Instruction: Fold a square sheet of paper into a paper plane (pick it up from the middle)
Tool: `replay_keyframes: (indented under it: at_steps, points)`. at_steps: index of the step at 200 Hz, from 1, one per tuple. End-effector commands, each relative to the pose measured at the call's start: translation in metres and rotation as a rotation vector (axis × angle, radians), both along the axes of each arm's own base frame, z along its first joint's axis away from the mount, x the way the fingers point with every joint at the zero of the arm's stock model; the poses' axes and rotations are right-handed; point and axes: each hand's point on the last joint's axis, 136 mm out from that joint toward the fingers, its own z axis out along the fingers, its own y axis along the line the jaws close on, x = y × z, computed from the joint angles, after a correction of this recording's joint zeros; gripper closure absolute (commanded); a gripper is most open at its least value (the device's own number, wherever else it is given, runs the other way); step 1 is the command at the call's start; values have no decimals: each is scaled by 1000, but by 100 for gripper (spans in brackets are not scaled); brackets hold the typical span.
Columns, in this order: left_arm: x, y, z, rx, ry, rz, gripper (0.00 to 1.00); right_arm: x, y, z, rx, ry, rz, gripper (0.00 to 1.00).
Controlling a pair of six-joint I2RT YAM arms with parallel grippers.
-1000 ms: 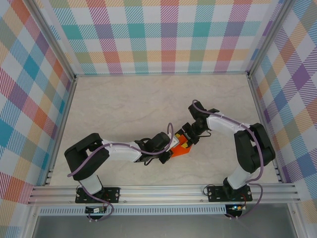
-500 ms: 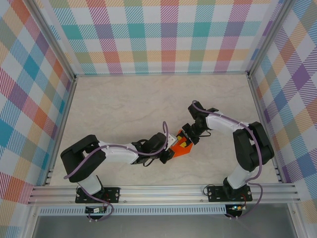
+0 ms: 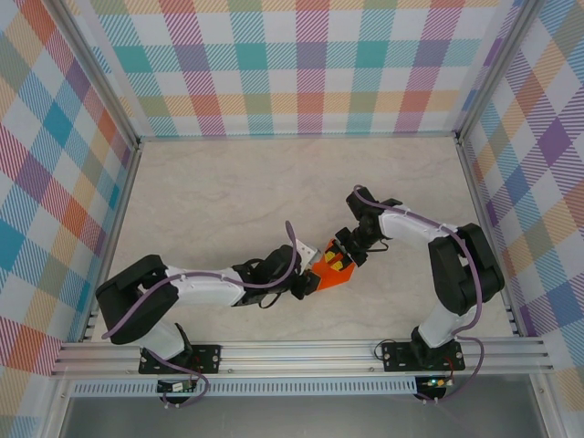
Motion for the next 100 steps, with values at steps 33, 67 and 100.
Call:
replay_keyframes:
  at_steps: [33,67,100]
  points:
    - [-10,0,-16,-6,46,0,66,-5,5,2,14,41,15,77]
    - [-11,-10,-20,-23,54,-31,65,-5,5,3,17,41,14,77]
    - [-12,-15,-21,-37,57,-50,65,-5,6,4,17,41,15,78]
